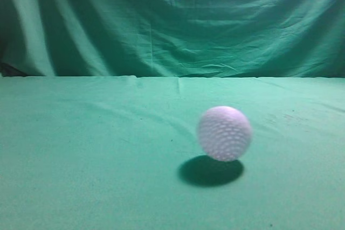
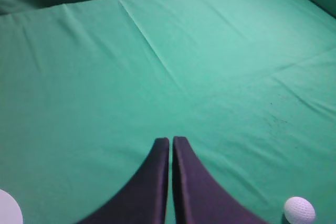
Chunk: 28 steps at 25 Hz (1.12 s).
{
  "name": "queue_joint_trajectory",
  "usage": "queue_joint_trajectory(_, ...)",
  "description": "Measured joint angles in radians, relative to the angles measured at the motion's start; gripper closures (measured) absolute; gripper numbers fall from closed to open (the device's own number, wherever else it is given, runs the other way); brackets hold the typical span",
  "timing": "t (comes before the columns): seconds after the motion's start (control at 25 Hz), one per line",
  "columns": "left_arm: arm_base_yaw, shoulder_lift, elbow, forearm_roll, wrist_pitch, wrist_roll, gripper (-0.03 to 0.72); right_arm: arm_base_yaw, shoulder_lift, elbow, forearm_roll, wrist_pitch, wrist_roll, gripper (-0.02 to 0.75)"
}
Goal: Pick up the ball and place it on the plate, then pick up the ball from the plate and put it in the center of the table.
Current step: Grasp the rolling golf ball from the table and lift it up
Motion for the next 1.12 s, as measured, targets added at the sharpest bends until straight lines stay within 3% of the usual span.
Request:
queue_joint_trajectory(0.12,-0.044,-0.069,0.081,0.0,-0.108,-0.004,0.688,0.0,0.0,0.0,0.0,0.004,0.0,0.682)
queue_joint_trajectory(0.28,-0.05,-0.12,0.163,0.03,-0.158,-0.004,0.688,0.005,0.0,0.0,-0.002,0.008,-0.004,0.682)
queue_joint_trajectory(0.48,-0.05,-0.135,0.228,0.18,-0.191,-0.041,0.688,0.045,0.0,0.0,-0.004,0.038,-0.011,0.682)
queue_joint_trajectory(0.8,-0.053,-0.133,0.232,0.485,-0.212,-0.125,0.688,0.059,0.0,0.0,-0.004,0.096,-0.011,0.682)
queue_joint_trajectory(1.12,-0.053,-0.122,0.232,0.509,-0.212,-0.127,0.688,0.059,0.046,-0.017,0.011,0.206,-0.009,0.682)
